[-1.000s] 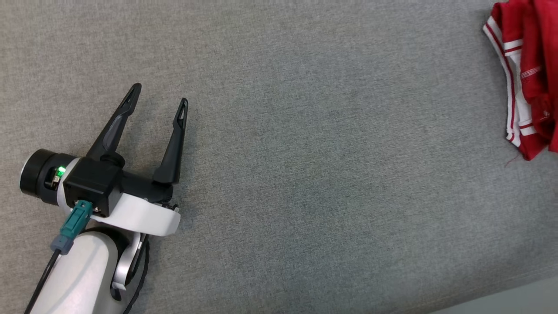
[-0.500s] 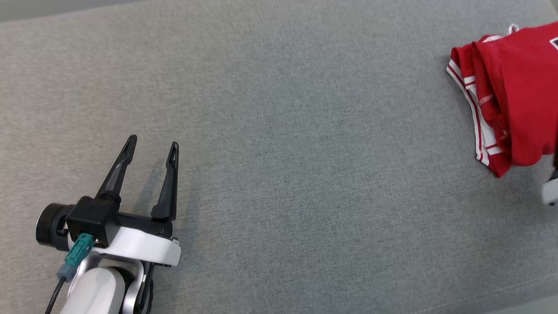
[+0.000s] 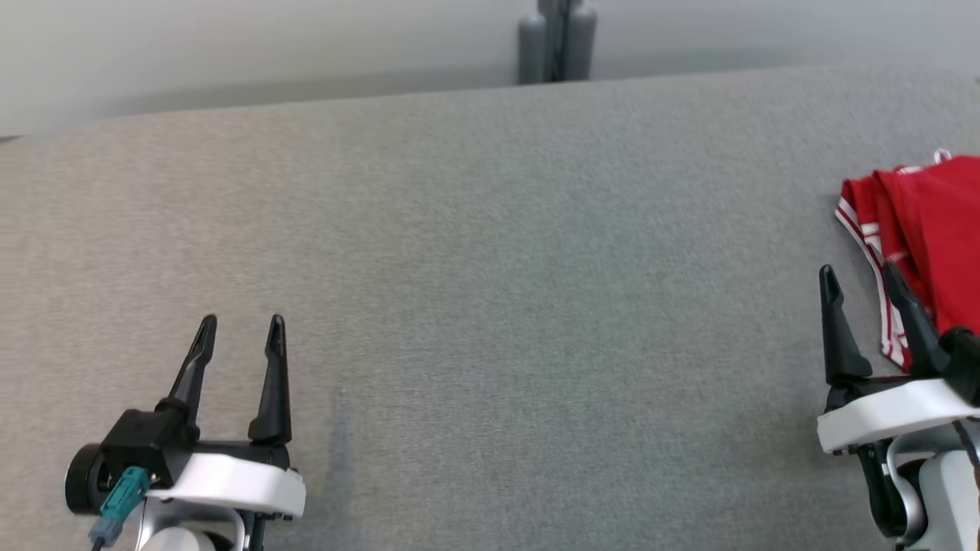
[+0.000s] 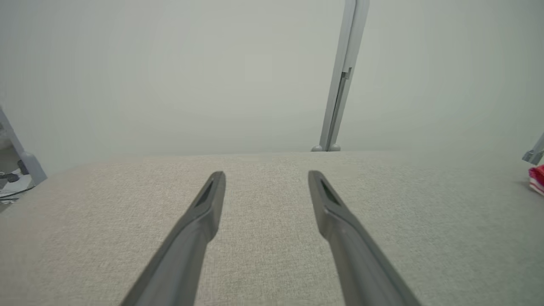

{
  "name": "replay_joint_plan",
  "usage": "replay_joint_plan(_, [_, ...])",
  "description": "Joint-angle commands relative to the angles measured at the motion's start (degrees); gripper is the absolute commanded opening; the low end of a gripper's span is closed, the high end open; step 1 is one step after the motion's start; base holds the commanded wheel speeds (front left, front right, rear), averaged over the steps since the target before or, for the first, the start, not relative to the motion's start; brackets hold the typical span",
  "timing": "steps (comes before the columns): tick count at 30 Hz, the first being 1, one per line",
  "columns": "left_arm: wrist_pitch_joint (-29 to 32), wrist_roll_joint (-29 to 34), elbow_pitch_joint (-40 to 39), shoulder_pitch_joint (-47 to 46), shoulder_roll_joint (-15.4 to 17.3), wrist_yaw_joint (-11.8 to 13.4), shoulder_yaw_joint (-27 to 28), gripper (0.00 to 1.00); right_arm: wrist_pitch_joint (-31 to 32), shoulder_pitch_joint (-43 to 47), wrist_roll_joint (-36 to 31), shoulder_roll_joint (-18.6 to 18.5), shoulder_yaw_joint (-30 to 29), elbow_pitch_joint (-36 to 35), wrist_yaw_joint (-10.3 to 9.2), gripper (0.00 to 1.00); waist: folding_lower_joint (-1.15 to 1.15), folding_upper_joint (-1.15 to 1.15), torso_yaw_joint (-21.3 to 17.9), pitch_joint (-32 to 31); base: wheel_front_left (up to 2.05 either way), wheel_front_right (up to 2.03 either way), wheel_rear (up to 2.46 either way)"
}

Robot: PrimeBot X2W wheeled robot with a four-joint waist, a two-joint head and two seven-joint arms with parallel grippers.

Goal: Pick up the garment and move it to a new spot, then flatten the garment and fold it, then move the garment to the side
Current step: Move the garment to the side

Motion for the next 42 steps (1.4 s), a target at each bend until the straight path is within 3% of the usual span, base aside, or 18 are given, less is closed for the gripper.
replay_joint_plan(1, [-0.4, -0.5, 0.3, 1.4, 0.2, 0.5, 0.7, 1.00, 0.9, 1.7, -0.5, 0.3, -0.2, -1.6, 0.01, 1.00, 0.00, 0.00, 3.0, -3.2, 0.00, 0.00, 0.00])
replay_joint_plan(10, [-0.4, -1.1, 0.8, 5.6, 0.8, 1.2, 1.2, 1.00, 3.4, 7.0, -1.5, 1.9, -0.3, -6.4, 0.01, 1.00, 0.00, 0.00, 4.6, -7.5, 0.00, 0.00, 0.00])
replay_joint_plan(19, [0.8, -1.8, -0.3, 10.1, 2.1, 1.6, 1.0, 1.00, 6.3, 14.2, -1.9, 3.0, -1.4, -12.0, 0.01, 1.00, 0.00, 0.00, 3.7, -11.5, 0.00, 0.00, 0.00])
replay_joint_plan(29, [2.2, -2.0, -1.8, 12.9, 3.0, 2.1, 0.6, 1.00, 9.1, 19.2, -2.9, 3.9, -3.0, -17.1, 0.01, 1.00, 0.00, 0.00, 2.8, -13.3, 0.00, 0.00, 0.00])
replay_joint_plan(42, [2.4, -2.3, -1.4, 12.7, 3.6, 2.2, 0.2, 1.00, 10.1, 20.9, -3.6, 4.7, -3.0, -18.7, 0.01, 1.00, 0.00, 0.00, 2.9, -13.6, 0.00, 0.00, 0.00])
